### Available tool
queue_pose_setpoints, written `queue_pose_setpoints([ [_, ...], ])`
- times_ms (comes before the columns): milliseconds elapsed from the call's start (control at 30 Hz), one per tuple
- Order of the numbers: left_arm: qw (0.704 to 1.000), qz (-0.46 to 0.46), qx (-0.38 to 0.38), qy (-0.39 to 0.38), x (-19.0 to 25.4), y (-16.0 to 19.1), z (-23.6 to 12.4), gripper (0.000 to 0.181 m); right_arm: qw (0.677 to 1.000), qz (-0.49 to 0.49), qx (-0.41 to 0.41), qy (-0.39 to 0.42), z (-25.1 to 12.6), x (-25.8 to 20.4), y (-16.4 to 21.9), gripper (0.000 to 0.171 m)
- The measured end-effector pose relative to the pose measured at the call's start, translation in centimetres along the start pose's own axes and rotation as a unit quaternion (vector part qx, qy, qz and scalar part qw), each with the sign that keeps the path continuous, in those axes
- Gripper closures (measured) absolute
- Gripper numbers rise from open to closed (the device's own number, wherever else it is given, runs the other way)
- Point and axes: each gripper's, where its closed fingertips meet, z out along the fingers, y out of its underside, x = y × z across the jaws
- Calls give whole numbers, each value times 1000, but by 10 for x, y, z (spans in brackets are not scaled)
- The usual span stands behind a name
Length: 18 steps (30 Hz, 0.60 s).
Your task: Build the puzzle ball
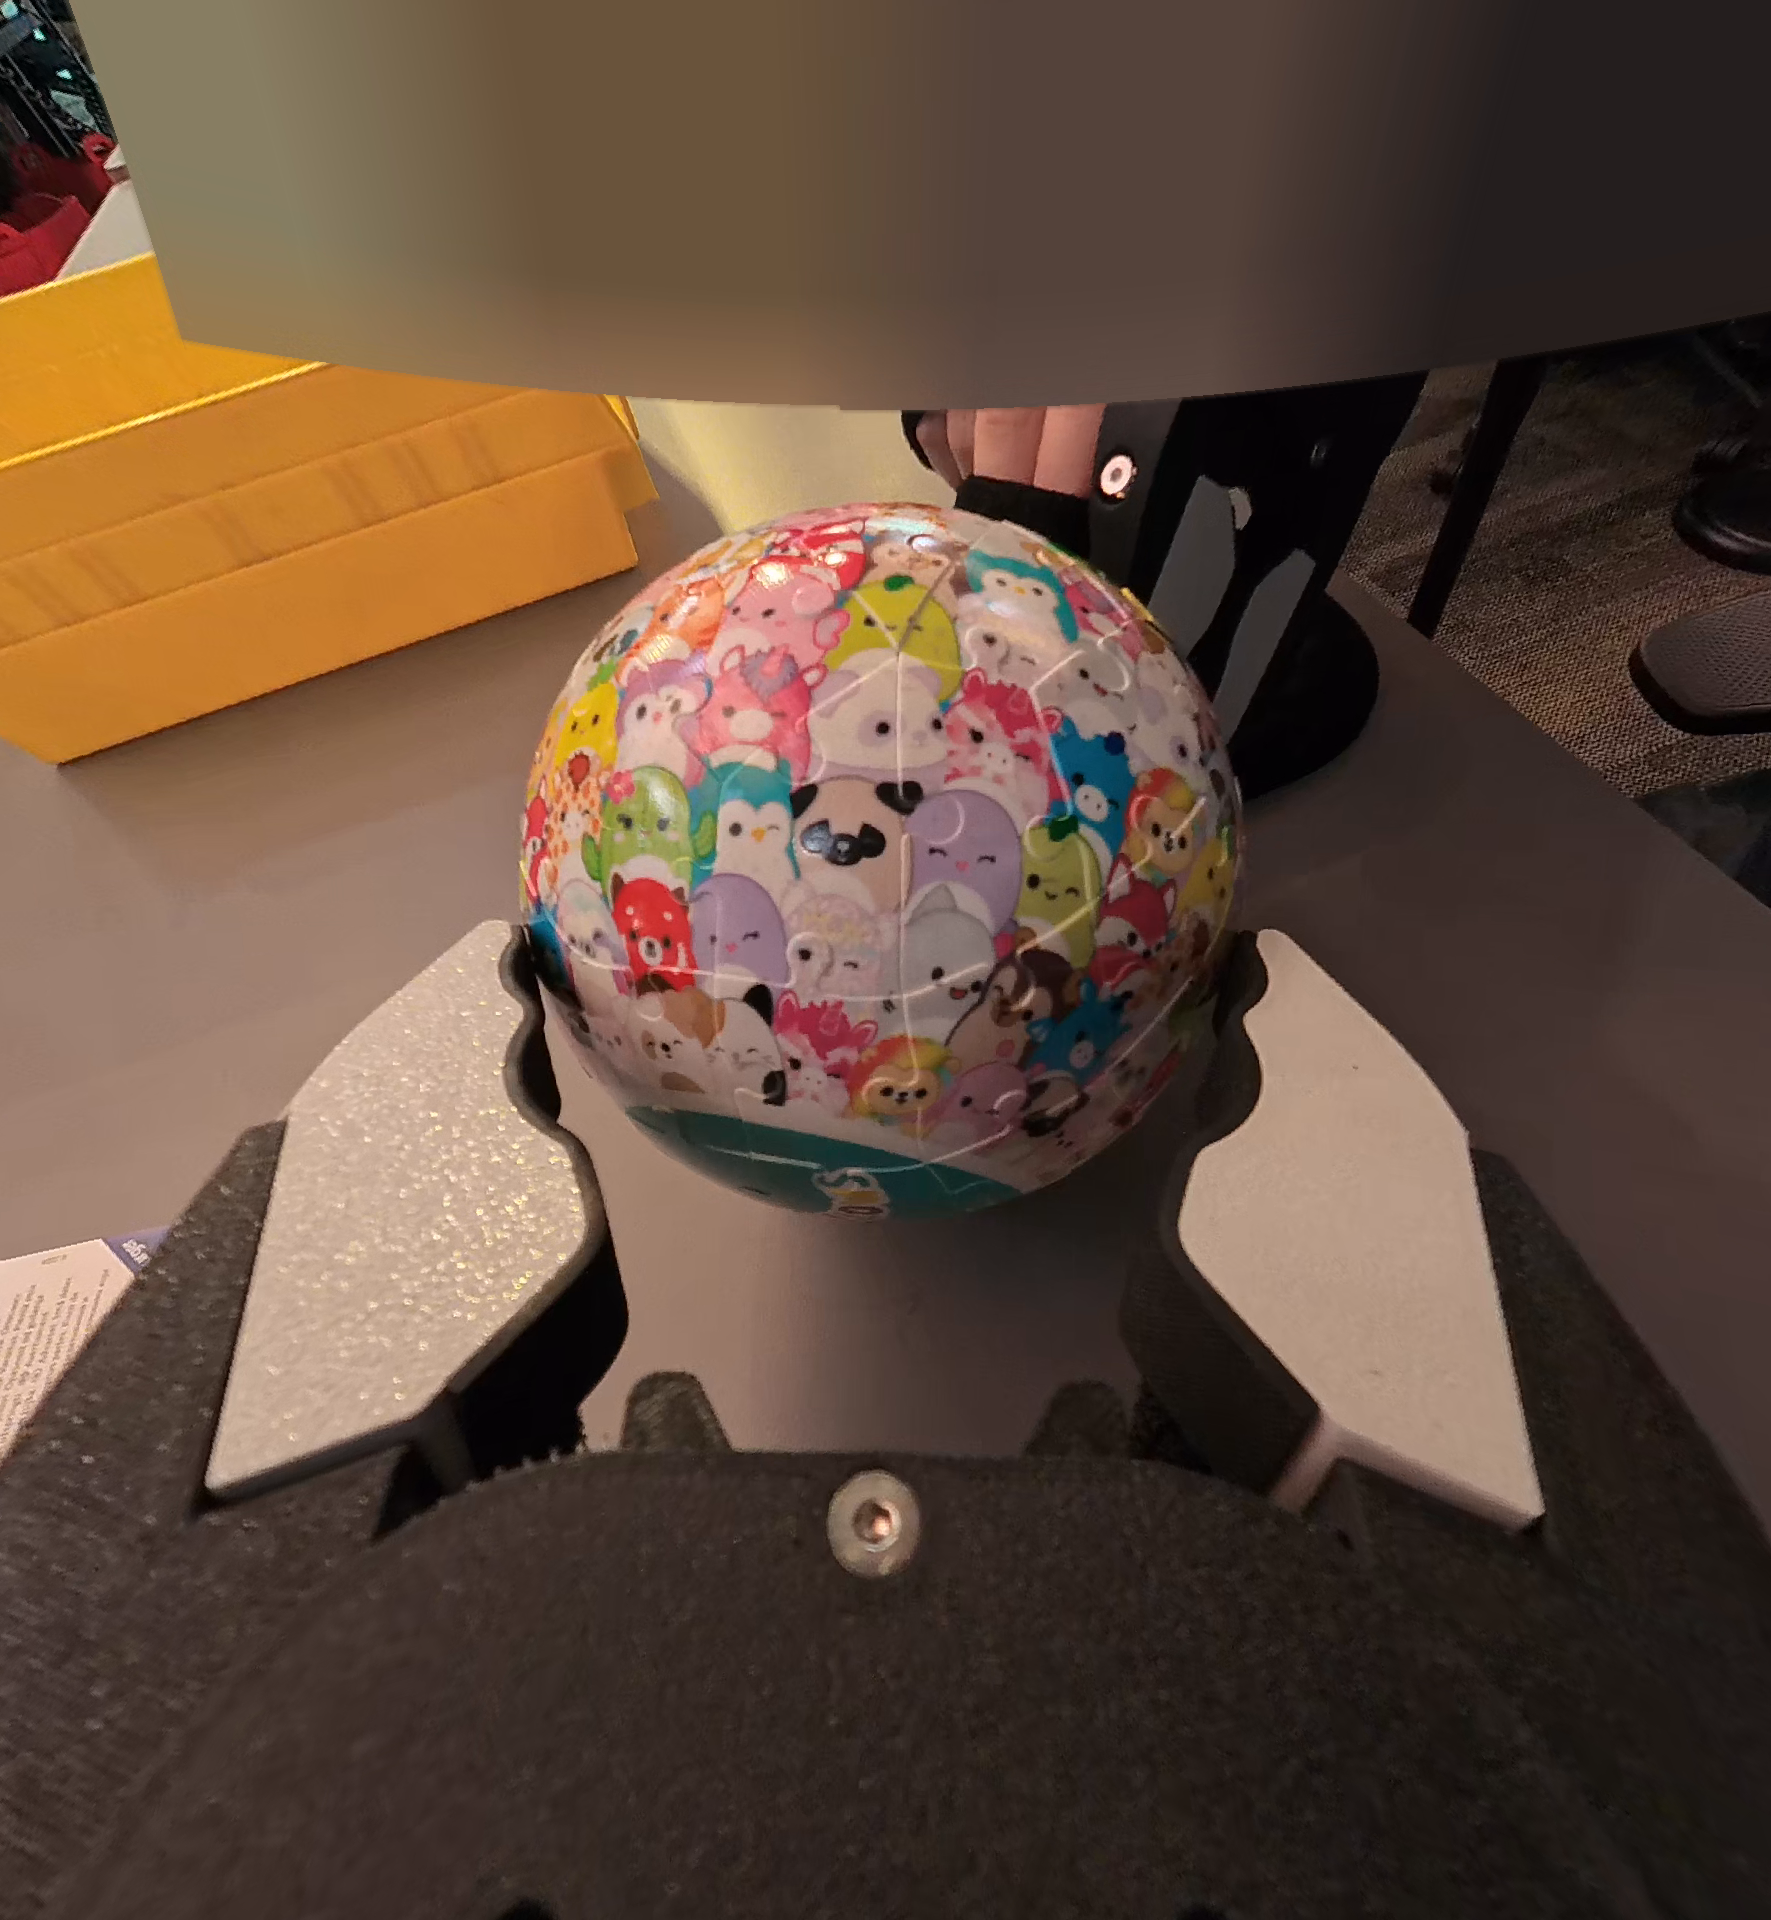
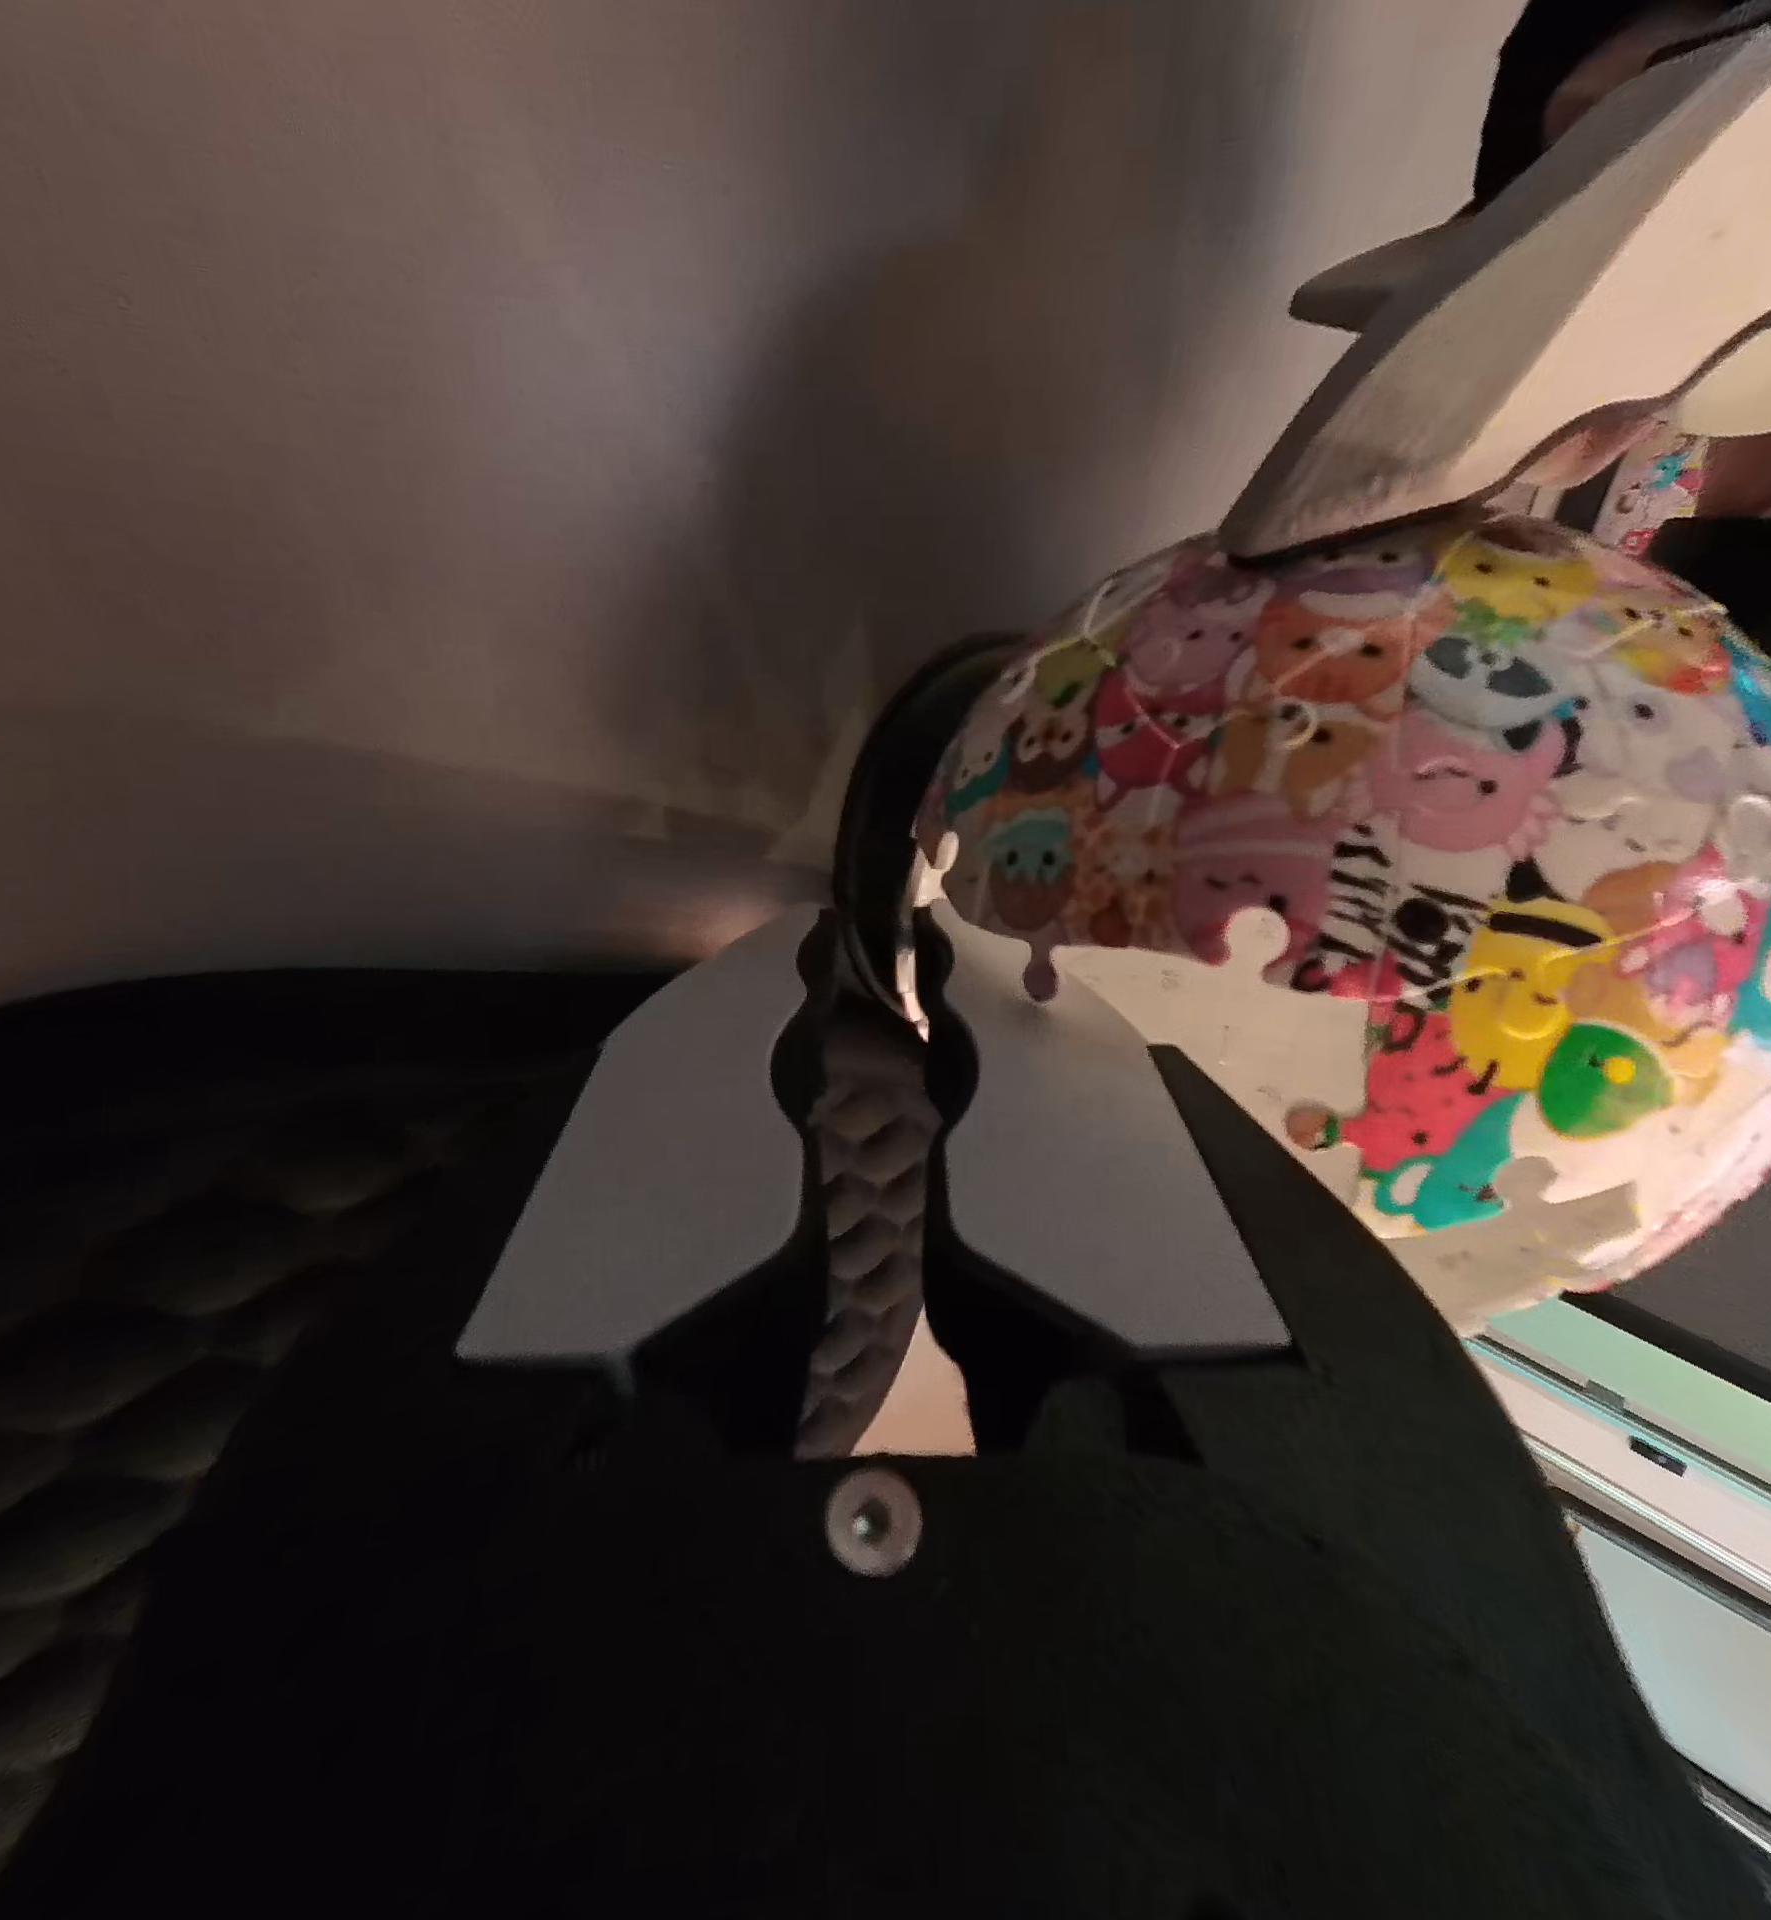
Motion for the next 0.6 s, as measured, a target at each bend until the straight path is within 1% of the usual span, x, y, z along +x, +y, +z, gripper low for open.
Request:
queue_pose_setpoints([
  [67, 1000, -3, 0, 0, 0, 0, 0, 60, 1000, 1, 1, 8, 1, 1, 0, 155],
  [300, 1000, -2, 2, 0, 1, -1, 0, 60, 1000, 13, 5, 22, 4, 2, -1, 144],
  [600, 1000, -6, 7, 1, 1, 0, 0, 60, 997, 48, 58, 35, 4, 8, -8, 141],
])
